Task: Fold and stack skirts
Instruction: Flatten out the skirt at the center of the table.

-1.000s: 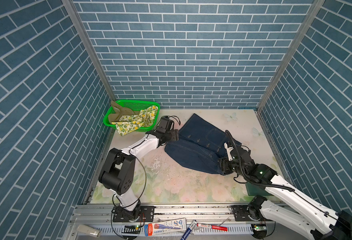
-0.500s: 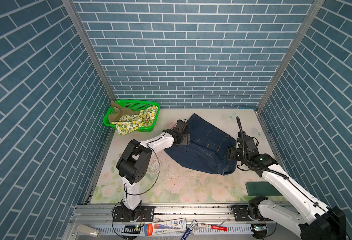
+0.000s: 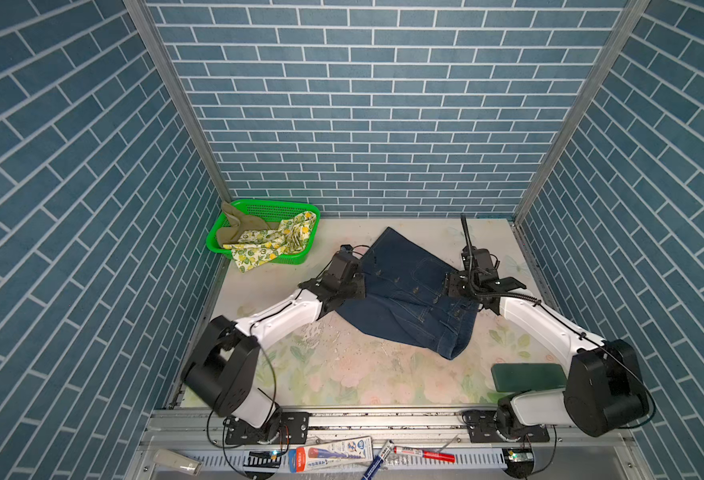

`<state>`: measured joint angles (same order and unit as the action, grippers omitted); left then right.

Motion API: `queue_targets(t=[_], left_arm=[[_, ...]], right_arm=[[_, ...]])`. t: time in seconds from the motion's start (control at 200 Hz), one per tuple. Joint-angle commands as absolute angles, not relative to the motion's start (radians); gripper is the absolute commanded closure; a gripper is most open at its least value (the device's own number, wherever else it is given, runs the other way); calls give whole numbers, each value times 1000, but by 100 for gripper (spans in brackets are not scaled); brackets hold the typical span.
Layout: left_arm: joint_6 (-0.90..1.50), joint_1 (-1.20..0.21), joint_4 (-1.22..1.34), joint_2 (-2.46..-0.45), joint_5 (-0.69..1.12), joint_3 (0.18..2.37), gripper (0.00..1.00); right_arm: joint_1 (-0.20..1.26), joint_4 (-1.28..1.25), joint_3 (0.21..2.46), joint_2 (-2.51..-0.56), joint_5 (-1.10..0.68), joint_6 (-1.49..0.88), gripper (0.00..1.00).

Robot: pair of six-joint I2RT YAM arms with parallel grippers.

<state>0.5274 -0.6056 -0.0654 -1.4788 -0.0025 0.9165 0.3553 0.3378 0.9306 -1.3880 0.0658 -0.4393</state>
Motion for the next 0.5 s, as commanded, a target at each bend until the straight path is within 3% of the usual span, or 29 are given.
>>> queue_targets(t=[0.0,0.045,0.095,0.115,0.18,0.3,0.49], left_arm=[[605,-611,96,-1416,20,709,100],[637,-612,146,-1400,17,628,99],[670,-611,199,-1390,16,561,72],[682,-611,218,-1388,19,540,66],[713,-613,261,-1382,22,495,61],[712,-635,171,-1331,-43,520,41],[640,-643,-11,-1278,-114,636,25]], right_arm=[[331,289,953,-1431,41,-426,29],[325,283,958,-1454,40,-424,29],[318,276,967,-1478,36,-422,29],[314,273,971,-1490,29,-421,29],[305,269,985,-1520,21,-420,29],[297,260,1006,-1568,18,-424,29],[258,234,989,-1590,13,-456,29]])
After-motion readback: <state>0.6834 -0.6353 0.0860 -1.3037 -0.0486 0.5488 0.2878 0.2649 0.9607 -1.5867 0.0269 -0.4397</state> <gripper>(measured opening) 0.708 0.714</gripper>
